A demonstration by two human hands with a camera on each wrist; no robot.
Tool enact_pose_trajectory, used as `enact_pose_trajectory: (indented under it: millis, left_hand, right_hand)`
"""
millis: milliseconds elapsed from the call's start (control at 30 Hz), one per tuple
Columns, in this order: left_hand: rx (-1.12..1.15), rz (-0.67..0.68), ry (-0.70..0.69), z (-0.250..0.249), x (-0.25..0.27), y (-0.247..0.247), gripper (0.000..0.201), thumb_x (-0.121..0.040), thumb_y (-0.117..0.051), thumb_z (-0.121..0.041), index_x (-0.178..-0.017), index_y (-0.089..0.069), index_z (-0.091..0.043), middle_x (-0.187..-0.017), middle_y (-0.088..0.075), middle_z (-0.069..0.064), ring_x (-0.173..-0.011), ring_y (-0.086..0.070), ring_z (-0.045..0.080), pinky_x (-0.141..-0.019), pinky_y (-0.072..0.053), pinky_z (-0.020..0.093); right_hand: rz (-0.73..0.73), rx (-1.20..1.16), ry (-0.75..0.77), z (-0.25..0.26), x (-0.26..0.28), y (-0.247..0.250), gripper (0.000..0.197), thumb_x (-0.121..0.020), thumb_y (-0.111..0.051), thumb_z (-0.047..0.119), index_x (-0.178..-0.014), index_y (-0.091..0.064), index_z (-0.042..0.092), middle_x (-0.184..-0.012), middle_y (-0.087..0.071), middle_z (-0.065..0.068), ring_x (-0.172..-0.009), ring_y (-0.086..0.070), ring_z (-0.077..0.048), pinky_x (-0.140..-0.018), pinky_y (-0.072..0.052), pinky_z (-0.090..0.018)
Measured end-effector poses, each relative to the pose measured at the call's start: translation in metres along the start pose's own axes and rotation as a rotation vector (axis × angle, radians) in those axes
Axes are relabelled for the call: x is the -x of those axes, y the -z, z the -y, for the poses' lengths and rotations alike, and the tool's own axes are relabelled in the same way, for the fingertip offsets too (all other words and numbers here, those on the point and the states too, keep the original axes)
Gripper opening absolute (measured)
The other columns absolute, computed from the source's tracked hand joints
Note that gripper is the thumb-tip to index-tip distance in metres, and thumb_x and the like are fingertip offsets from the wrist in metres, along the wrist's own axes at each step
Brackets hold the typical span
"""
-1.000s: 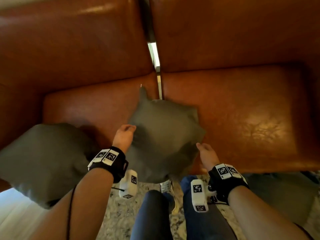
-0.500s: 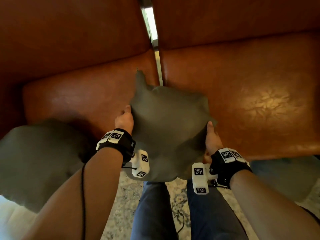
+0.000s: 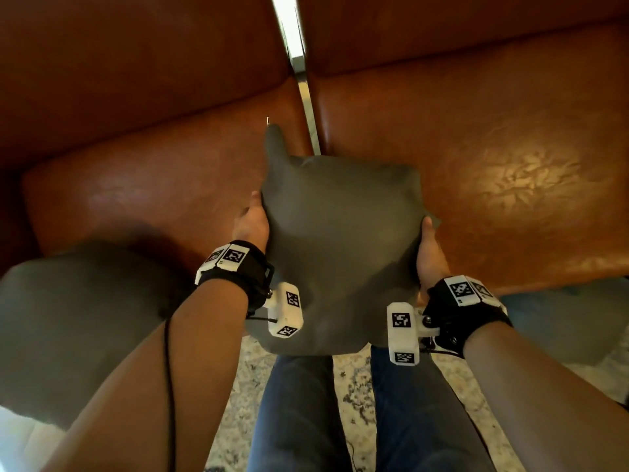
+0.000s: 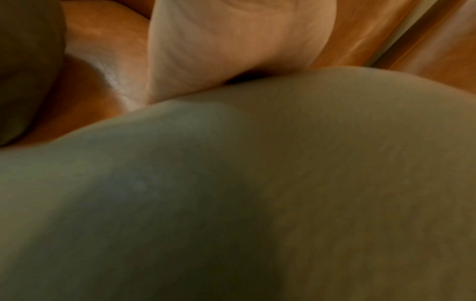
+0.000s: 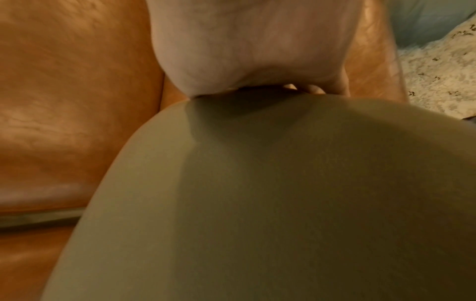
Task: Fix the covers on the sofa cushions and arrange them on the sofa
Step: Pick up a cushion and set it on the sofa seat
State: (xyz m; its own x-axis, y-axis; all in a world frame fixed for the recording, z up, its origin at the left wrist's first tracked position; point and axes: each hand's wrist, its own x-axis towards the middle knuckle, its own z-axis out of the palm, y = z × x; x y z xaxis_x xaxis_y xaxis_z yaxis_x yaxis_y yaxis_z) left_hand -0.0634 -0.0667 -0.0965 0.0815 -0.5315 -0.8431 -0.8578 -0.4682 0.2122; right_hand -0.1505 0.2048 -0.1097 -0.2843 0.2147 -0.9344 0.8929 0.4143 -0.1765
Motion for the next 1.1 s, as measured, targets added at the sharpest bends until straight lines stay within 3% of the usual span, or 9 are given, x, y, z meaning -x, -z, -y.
enact_pose_trajectory:
  millis: [100, 233, 300, 367, 433, 533, 700, 1000, 1100]
  left_hand:
    - [0.022, 0.005, -0.034, 0.002, 0.010, 0.003, 0.073, -0.091, -0.037, -0.067, -0.137, -0.052, -0.012, -0.141, -0.052, 0.012, -0.128, -0.048, 0.033, -0.112, -0.033, 0.044]
    - [0.119, -0.016, -0.091, -0.004, 0.029, 0.012, 0.071, -0.091, -0.039, -0.066, -0.140, -0.049, -0.015, -0.142, -0.050, 0.011, -0.130, -0.047, 0.034, -0.112, -0.033, 0.045]
    - [0.215, -0.018, -0.173, -0.013, 0.038, 0.020, 0.072, -0.088, -0.043, -0.066, -0.138, -0.052, -0.016, -0.141, -0.053, 0.008, -0.130, -0.048, 0.030, -0.113, -0.034, 0.045]
    - [0.308, -0.006, -0.249, -0.024, 0.043, 0.027, 0.076, -0.079, -0.044, -0.069, -0.135, -0.056, -0.019, -0.138, -0.057, 0.001, -0.129, -0.051, 0.022, -0.113, -0.035, 0.043]
    - [0.391, 0.010, -0.289, -0.037, 0.046, 0.033, 0.080, -0.074, -0.046, -0.072, -0.135, -0.057, -0.022, -0.136, -0.059, -0.003, -0.127, -0.052, 0.017, -0.113, -0.035, 0.041]
    - [0.537, 0.059, -0.283, -0.052, 0.041, 0.040, 0.080, -0.065, -0.052, -0.075, -0.128, -0.063, -0.026, -0.125, -0.067, -0.006, -0.118, -0.058, 0.015, -0.110, -0.039, 0.040]
    - [0.711, 0.247, -0.239, -0.065, 0.025, 0.043, 0.072, -0.062, -0.060, -0.076, -0.120, -0.068, -0.033, -0.119, -0.070, -0.002, -0.118, -0.061, 0.024, -0.107, -0.040, 0.046]
    - [0.894, 0.273, -0.226, -0.074, 0.019, 0.042, 0.054, -0.067, -0.064, -0.058, -0.106, -0.074, -0.023, -0.115, -0.071, 0.005, -0.117, -0.062, 0.030, -0.106, -0.042, 0.048]
    - [0.856, 0.192, -0.252, -0.082, 0.019, 0.043, 0.041, -0.076, -0.056, -0.056, -0.096, -0.071, -0.024, -0.090, -0.071, -0.001, -0.099, -0.064, 0.023, -0.080, -0.052, 0.032]
  right_hand:
    - [0.021, -0.022, 0.050, 0.002, 0.008, 0.002, 0.126, -0.042, -0.034, 0.099, -0.147, -0.037, 0.029, -0.148, -0.045, -0.001, -0.136, -0.041, -0.028, -0.115, -0.027, -0.049]
    - [0.020, -0.139, 0.139, 0.012, 0.011, 0.009, 0.118, -0.040, -0.045, 0.100, -0.141, -0.044, 0.037, -0.141, -0.052, 0.007, -0.132, -0.045, -0.023, -0.113, -0.030, -0.048]
    - [0.042, -0.181, 0.182, 0.036, 0.037, 0.009, 0.094, -0.059, -0.048, 0.091, -0.136, -0.050, 0.037, -0.133, -0.058, 0.007, -0.124, -0.051, -0.021, -0.110, -0.033, -0.046]
    - [0.073, -0.225, 0.228, 0.061, 0.053, 0.008, 0.063, -0.083, -0.043, 0.072, -0.127, -0.055, 0.029, -0.114, -0.063, 0.008, -0.107, -0.056, -0.015, -0.099, -0.037, -0.035]
    - [0.106, -0.284, 0.272, 0.083, 0.061, 0.008, 0.044, -0.094, -0.038, 0.059, -0.126, -0.052, 0.032, -0.100, -0.059, 0.012, -0.091, -0.053, -0.006, -0.090, -0.035, -0.030]
    - [0.141, -0.316, 0.349, 0.115, 0.072, 0.004, 0.053, -0.095, -0.037, 0.057, -0.138, -0.047, 0.027, -0.114, -0.057, 0.007, -0.098, -0.051, -0.011, -0.094, -0.033, -0.031]
    - [0.233, -0.269, 0.471, 0.164, 0.076, -0.005, 0.051, -0.094, -0.033, 0.057, -0.126, -0.058, 0.026, -0.120, -0.063, 0.003, -0.107, -0.056, -0.015, -0.090, -0.040, -0.032]
    - [0.234, -0.141, 0.667, 0.214, 0.075, -0.022, 0.062, -0.074, -0.039, 0.068, -0.126, -0.057, 0.039, -0.125, -0.061, 0.009, -0.117, -0.053, -0.015, -0.097, -0.038, -0.039]
    - [0.256, -0.132, 0.710, 0.222, 0.074, -0.026, 0.049, -0.084, -0.036, 0.061, -0.124, -0.056, 0.041, -0.123, -0.060, 0.010, -0.115, -0.053, -0.013, -0.093, -0.039, -0.037]
